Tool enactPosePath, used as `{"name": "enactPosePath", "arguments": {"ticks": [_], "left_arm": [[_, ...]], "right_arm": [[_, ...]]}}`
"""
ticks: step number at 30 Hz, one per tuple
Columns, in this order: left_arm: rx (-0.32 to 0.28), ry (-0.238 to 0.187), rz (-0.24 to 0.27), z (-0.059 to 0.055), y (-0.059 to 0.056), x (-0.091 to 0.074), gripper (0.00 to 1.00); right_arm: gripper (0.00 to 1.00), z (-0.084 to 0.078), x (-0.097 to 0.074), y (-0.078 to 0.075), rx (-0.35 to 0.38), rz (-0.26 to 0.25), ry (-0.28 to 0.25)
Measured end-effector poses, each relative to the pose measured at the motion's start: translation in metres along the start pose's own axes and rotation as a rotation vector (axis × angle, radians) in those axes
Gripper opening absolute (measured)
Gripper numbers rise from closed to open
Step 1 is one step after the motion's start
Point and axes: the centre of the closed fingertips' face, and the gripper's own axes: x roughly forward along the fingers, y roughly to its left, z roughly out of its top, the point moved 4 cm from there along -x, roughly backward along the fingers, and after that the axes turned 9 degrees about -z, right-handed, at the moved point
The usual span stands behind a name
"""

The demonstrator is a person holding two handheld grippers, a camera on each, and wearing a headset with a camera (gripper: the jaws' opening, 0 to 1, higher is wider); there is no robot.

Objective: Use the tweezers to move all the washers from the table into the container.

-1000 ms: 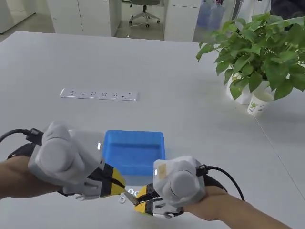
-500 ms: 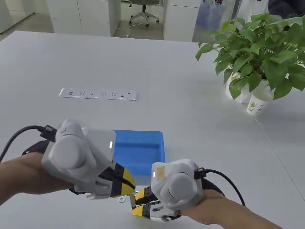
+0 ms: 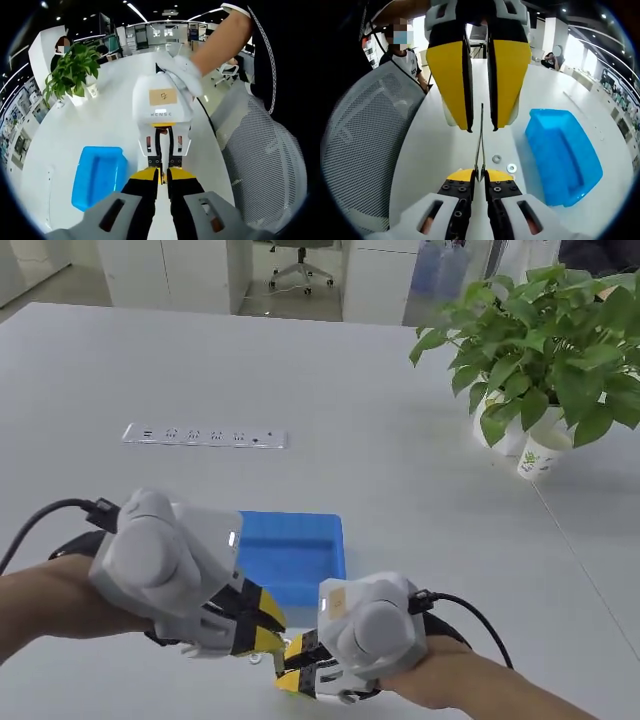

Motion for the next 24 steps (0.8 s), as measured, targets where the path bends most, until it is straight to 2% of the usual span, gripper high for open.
{"name": "enactPosePath", "arguments": {"ticks": [7, 13, 24], "left_arm": [[-0.039, -0.020, -0.017, -0.0078, 0.0009, 0.0064, 0.11], [-0.052, -0.048, -0.013, -0.0074, 0.0004, 0.0077, 0.06], [-0.032, -0.032, -0.014, -0.0093, -0.0020, 0.0035, 0.05]], "right_arm": [[0.10, -0.0004, -0.0003, -0.0006, 0.004, -0.002, -0.002], [0.11, -0.0008, -0.0010, -0.0001, 0.002, -0.003, -0.003], [0.12, 0.0021, -0.0002, -0.0025, -0.026, -0.012, -0.002]]}}
